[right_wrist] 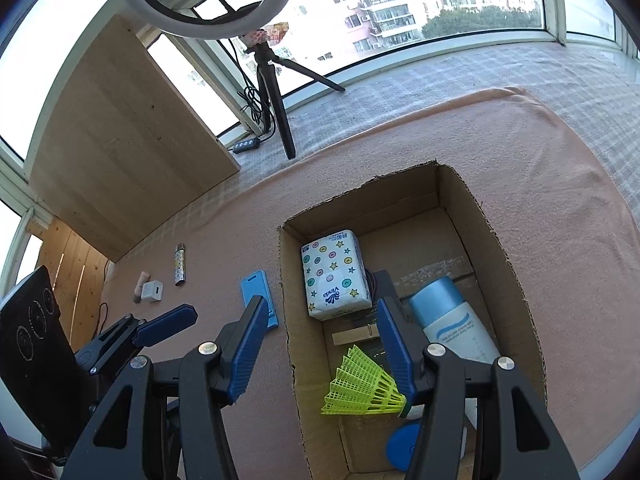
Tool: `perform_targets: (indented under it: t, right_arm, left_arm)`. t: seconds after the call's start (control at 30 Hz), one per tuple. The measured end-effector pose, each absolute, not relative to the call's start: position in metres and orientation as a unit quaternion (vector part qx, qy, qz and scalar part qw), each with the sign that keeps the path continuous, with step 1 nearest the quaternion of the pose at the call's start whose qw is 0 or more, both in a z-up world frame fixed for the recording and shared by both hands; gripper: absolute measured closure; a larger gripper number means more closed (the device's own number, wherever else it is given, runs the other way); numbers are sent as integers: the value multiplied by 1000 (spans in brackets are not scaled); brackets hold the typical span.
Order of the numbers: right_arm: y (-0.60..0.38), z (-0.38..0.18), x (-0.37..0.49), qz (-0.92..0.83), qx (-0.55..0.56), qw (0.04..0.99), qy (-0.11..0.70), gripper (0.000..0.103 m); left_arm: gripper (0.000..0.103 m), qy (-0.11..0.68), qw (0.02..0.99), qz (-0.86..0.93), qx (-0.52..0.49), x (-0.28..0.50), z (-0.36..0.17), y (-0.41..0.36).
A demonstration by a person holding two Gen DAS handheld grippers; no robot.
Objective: Organize objects
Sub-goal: 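Withdraw the right gripper and move the left gripper to the green glue stick, then close the left gripper on the glue stick while the right gripper approaches the blue phone stand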
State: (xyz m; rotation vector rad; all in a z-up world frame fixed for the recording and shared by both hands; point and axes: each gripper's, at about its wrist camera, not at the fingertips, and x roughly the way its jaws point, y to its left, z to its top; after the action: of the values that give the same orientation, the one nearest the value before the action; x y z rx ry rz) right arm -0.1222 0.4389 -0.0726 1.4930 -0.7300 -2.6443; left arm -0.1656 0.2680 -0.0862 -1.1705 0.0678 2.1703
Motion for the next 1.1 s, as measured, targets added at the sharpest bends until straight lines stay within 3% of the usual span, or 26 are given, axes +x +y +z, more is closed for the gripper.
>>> perform_targets:
  t: [0.73, 1.0, 1.1]
  right_arm:
    - [344, -73, -98, -836, 485, 81, -245, 51]
    - [312, -78, -97, -831, 494, 95, -237, 51]
    - [305, -79, -98, -831, 497, 95, -232, 51]
  left_arm:
    - [19, -20, 113, 859, -498, -97, -129, -36]
    - [20, -15, 81, 851, -519, -79, -148, -102]
    - [25, -9, 78, 845, -529, -78, -158, -111]
